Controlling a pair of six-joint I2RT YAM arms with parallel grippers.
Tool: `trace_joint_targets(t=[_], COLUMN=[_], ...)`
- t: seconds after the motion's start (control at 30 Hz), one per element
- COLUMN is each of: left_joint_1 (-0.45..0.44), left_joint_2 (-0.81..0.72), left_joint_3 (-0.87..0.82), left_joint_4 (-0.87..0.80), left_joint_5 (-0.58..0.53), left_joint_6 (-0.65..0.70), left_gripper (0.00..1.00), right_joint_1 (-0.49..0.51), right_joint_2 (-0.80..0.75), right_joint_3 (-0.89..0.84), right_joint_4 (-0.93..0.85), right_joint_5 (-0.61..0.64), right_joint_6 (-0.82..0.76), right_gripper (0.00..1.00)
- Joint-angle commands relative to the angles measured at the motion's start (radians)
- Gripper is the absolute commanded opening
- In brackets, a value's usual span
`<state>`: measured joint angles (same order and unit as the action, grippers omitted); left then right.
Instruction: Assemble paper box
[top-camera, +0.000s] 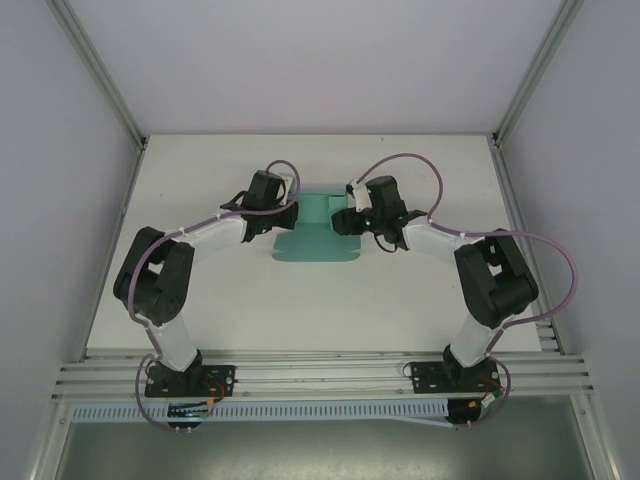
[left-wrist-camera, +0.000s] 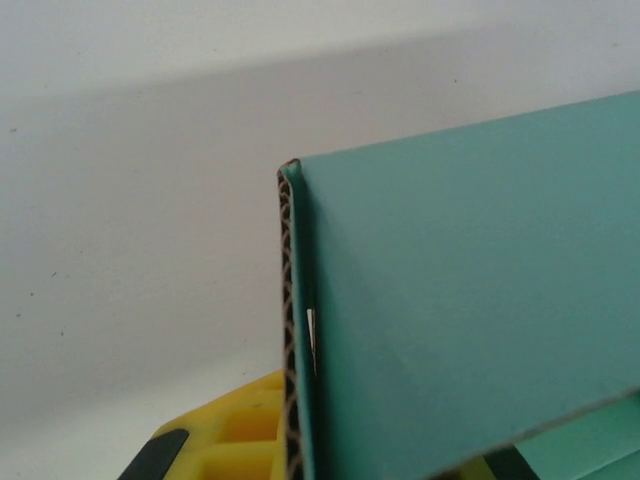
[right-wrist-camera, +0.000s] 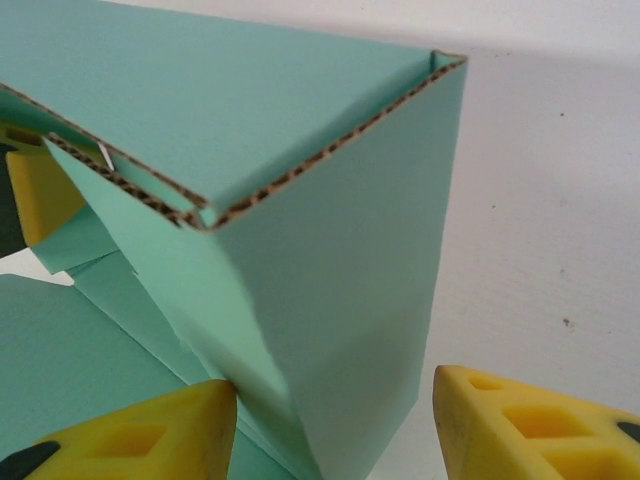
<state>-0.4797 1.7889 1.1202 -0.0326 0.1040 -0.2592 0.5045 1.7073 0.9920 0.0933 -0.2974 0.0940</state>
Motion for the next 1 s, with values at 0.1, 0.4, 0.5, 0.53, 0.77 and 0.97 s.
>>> trace_joint_targets(t=[0.1,0.4,0.5,0.53,0.77,0.97], left_joint_1=[-0.043,-0.059,-0.066,-0.066,-0.075,-0.096], left_joint_2=[0.023,0.000,-0.002,-0.003,-0.021,-0.037], left_joint_3=[0.058,0.050,0.053,0.055,0.053,0.078], left_joint_4=[-0.001,0.000,-0.001,-0.002,-0.020,-0.090], left_joint_5=[0.153,0.136,0.133,0.134,0.082,-0.069], left_joint_6=[-0.026,-0.005,-0.003,-0.002,-0.020,-0.064], left_gripper=[0.00,0.00,0.00,0.00,0.00,0.00], right_joint_1=[0.006,0.035,0.051,0.053,0.052,0.054], right_joint_2=[0.018,0.049,0.076,0.080,0.087,0.114], right_joint_3=[0.050,0.104,0.123,0.122,0.131,0.212], right_joint_4=[0.062,-0.020,-0.031,-0.026,-0.102,-0.367], right_joint_5=[-0.025,0.165,0.257,0.274,0.493,0.862], right_joint_6=[0.035,0.059,0.071,0.075,0.140,0.225], right_gripper=[0.59,0.50,0.31,0.26,0.11,0.01])
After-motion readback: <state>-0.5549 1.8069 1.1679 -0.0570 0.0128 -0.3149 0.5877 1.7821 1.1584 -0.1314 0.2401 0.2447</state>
